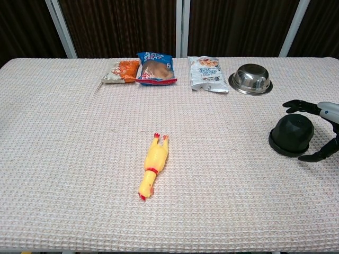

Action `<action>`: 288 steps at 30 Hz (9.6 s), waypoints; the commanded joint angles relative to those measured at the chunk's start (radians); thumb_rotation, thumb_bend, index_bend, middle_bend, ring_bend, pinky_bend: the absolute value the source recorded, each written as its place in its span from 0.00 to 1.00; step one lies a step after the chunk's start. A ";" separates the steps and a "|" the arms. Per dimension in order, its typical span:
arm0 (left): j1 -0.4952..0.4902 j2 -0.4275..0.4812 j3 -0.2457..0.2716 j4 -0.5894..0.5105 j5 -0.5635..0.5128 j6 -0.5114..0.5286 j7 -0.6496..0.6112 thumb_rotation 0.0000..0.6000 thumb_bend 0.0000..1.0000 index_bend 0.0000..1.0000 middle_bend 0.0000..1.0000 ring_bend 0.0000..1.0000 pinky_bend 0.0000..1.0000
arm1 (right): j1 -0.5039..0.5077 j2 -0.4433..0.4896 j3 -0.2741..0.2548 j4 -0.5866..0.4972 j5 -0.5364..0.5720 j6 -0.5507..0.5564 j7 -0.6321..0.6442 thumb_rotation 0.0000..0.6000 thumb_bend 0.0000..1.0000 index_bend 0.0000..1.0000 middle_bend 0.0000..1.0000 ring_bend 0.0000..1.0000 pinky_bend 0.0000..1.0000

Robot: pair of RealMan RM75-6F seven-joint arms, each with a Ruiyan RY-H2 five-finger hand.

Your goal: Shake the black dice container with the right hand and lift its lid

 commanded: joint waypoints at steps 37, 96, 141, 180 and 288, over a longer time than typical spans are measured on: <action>-0.009 0.000 -0.005 -0.012 -0.004 -0.008 0.009 1.00 0.09 0.13 0.11 0.03 0.17 | 0.011 -0.044 -0.005 0.050 -0.008 0.012 0.023 1.00 0.12 0.00 0.23 0.00 0.00; -0.022 0.016 -0.017 -0.040 -0.014 -0.012 0.012 1.00 0.09 0.13 0.11 0.03 0.17 | 0.086 0.206 0.022 -0.211 0.203 -0.113 -0.251 1.00 0.21 0.35 0.46 0.12 0.00; -0.025 0.012 -0.006 -0.041 -0.015 -0.030 -0.007 1.00 0.09 0.13 0.11 0.03 0.17 | 0.037 0.269 0.099 -0.339 0.246 0.062 -0.289 1.00 0.22 0.37 0.48 0.13 0.00; -0.029 -0.003 -0.004 -0.003 -0.046 -0.069 -0.036 1.00 0.09 0.13 0.11 0.03 0.16 | 0.044 0.312 0.099 -0.336 0.202 0.097 -0.182 1.00 0.22 0.39 0.49 0.13 0.00; -0.049 -0.044 -0.001 0.015 -0.054 -0.098 -0.006 1.00 0.09 0.13 0.11 0.03 0.16 | 0.164 0.140 0.056 -0.361 -0.033 0.059 -0.218 1.00 0.21 0.40 0.49 0.13 0.00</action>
